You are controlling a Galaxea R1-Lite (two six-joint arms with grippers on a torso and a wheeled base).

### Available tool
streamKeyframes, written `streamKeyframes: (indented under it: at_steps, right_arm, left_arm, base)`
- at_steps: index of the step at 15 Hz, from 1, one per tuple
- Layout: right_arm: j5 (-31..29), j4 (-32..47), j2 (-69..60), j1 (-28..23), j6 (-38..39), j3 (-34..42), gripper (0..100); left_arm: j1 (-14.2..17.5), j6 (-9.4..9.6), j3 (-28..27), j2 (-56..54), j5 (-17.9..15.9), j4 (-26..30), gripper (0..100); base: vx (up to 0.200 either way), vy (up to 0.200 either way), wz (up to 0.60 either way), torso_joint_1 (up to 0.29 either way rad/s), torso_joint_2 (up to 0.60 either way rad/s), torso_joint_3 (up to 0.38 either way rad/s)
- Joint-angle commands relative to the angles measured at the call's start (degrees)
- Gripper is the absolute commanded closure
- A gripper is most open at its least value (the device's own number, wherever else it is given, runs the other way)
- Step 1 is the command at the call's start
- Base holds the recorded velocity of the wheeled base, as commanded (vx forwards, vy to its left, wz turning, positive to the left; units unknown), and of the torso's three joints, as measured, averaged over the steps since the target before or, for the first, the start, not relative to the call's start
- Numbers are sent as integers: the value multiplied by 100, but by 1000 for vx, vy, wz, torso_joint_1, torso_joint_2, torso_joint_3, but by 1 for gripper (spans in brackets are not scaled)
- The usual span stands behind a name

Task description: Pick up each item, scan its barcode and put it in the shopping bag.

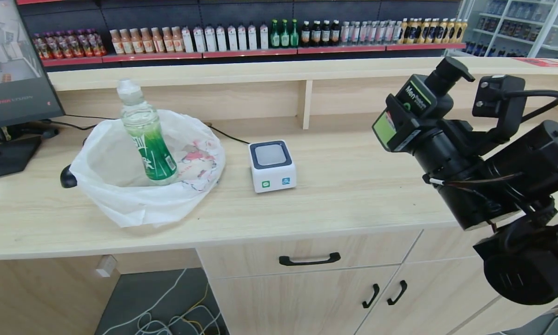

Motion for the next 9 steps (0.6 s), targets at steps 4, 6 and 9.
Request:
streamKeyframes:
  at_steps: [4, 6, 9]
  right_arm:
    - [22, -1, -221, -2, 8, 59, 100]
    - [31, -1, -256, 7, 17, 68, 100]
    - [75, -1, -150, 253, 149, 68, 100]
  left_arm:
    - [1, 7, 0, -2, 2, 0, 0]
    - [1, 51, 0, -2, 2, 0, 0]
    - [1, 42, 0, -2, 2, 0, 0]
  base:
    - [0, 200, 0, 2, 4, 2]
    - [0, 0, 0, 0, 0, 0]
    - [0, 0, 0, 0, 0, 0]
